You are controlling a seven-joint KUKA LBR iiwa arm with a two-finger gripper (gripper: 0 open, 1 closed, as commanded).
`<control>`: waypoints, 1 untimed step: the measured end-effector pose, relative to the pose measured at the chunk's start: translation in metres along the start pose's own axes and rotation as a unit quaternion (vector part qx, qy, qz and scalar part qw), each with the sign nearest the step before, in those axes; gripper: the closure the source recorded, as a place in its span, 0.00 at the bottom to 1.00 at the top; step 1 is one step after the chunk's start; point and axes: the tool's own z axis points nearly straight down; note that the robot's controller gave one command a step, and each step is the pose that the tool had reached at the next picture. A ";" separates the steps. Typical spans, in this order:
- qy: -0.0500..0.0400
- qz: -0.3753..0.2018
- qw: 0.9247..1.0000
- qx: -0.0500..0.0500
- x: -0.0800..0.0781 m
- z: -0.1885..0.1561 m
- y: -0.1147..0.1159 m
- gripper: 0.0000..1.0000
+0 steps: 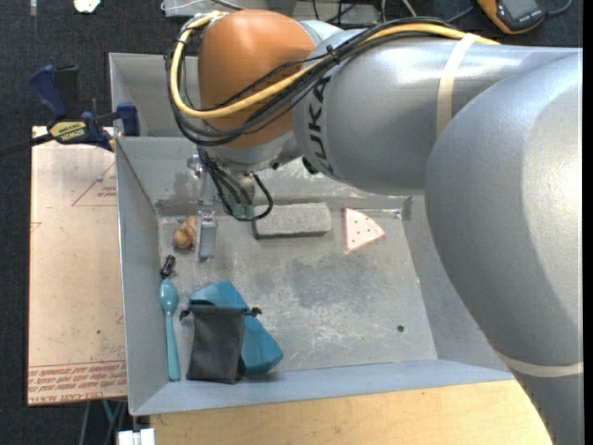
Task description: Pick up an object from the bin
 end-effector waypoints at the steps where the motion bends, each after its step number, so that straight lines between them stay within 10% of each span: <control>1: -0.004 0.002 1.000 -0.001 -0.002 -0.006 -0.001 0.00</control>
Offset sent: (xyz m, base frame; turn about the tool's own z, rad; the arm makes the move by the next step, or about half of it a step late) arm -0.0777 -0.0041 -0.0567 -0.3349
